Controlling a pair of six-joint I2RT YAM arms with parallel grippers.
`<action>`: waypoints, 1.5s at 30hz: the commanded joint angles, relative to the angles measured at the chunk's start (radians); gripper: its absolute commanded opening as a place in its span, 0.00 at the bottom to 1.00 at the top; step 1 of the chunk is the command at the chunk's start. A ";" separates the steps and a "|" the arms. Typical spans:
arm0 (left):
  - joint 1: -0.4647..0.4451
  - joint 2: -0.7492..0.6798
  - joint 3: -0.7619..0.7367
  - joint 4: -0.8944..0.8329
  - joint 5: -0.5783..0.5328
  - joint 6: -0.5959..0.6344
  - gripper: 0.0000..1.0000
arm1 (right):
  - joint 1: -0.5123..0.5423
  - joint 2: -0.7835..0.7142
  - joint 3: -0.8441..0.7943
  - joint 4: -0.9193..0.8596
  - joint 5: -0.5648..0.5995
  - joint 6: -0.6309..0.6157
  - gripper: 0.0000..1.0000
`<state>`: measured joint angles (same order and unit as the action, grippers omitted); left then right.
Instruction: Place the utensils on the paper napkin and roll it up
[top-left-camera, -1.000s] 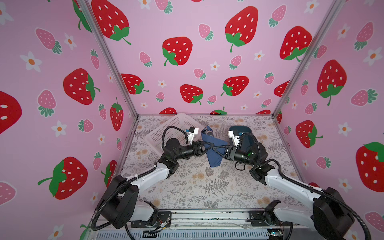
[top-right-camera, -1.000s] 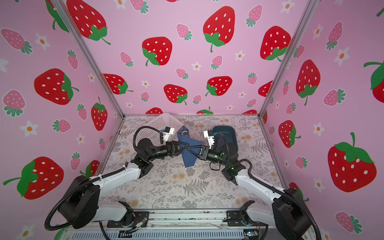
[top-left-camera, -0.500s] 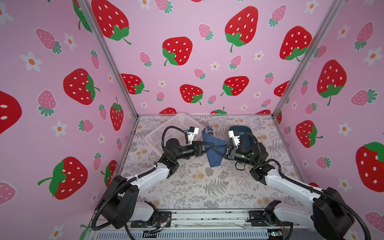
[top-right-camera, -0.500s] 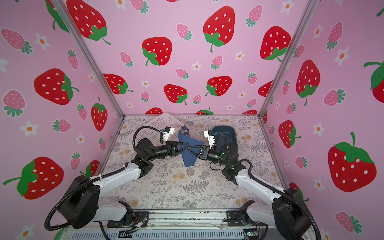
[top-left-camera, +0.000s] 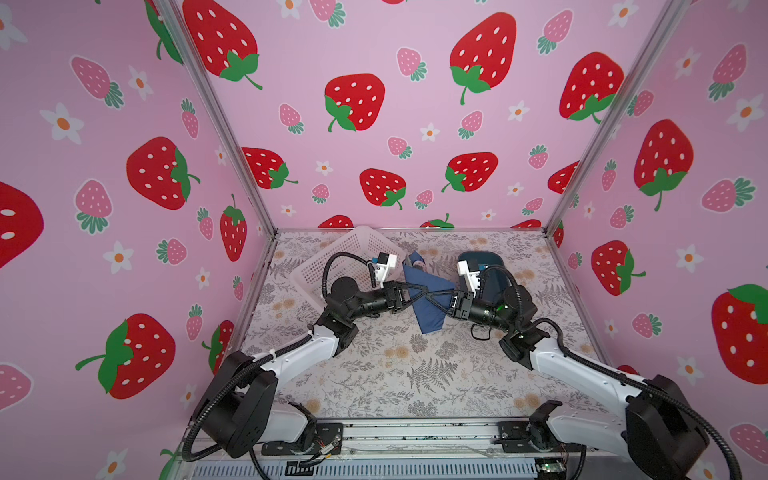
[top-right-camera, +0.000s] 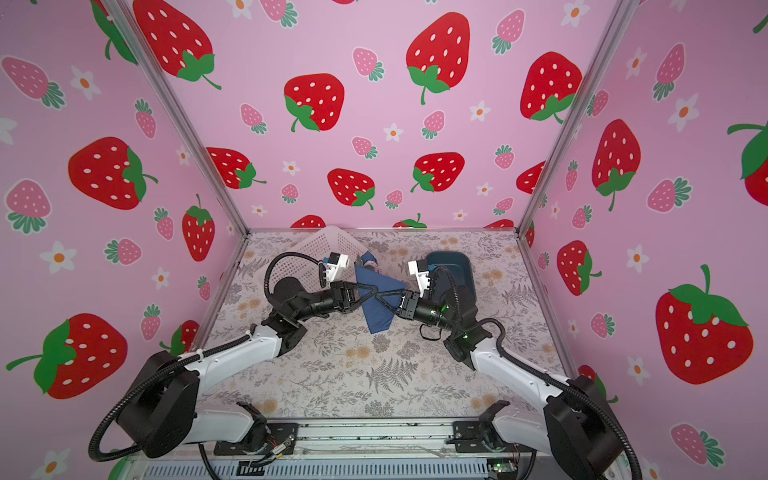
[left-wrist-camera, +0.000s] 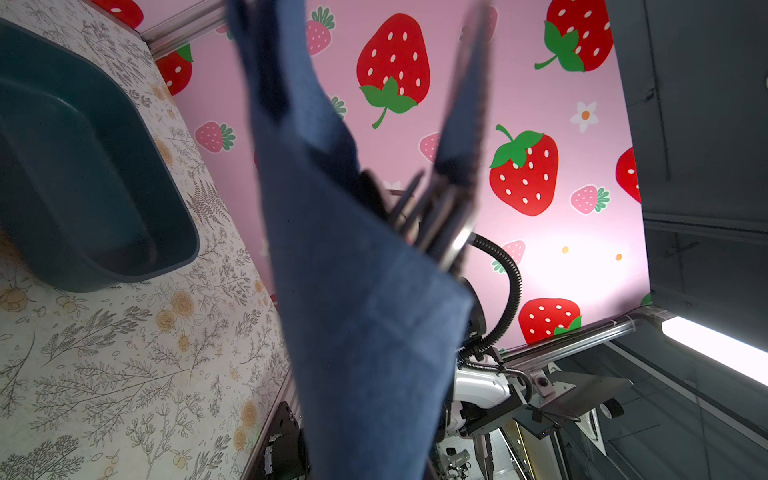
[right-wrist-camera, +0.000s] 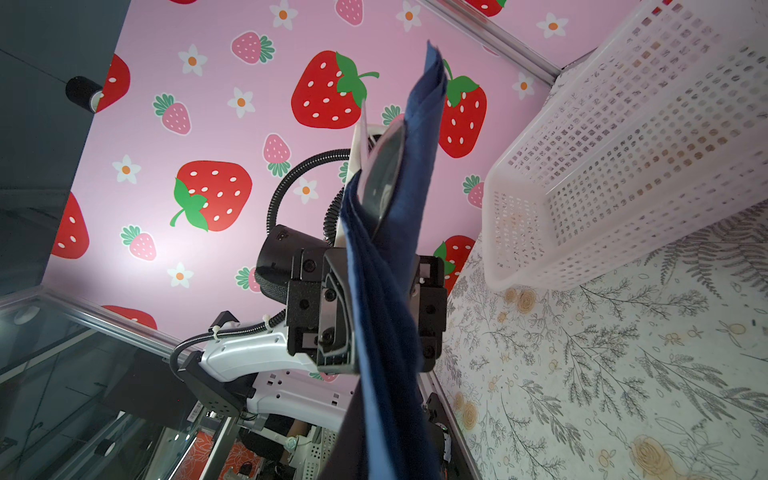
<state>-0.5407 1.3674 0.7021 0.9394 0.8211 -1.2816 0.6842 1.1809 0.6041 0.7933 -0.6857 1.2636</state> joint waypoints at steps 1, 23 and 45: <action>-0.004 -0.027 0.045 0.055 0.015 -0.021 0.15 | -0.005 -0.027 0.002 0.058 0.005 0.010 0.13; -0.002 -0.065 0.056 -0.032 0.017 0.030 0.13 | -0.060 -0.220 0.071 -0.395 0.237 -0.147 0.40; 0.004 -0.070 0.063 -0.119 0.006 0.091 0.12 | 0.181 -0.148 0.519 -1.032 0.532 -0.488 0.32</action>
<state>-0.5404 1.3281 0.7090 0.7872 0.8196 -1.1995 0.8204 1.0107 1.0737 -0.1471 -0.2527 0.8345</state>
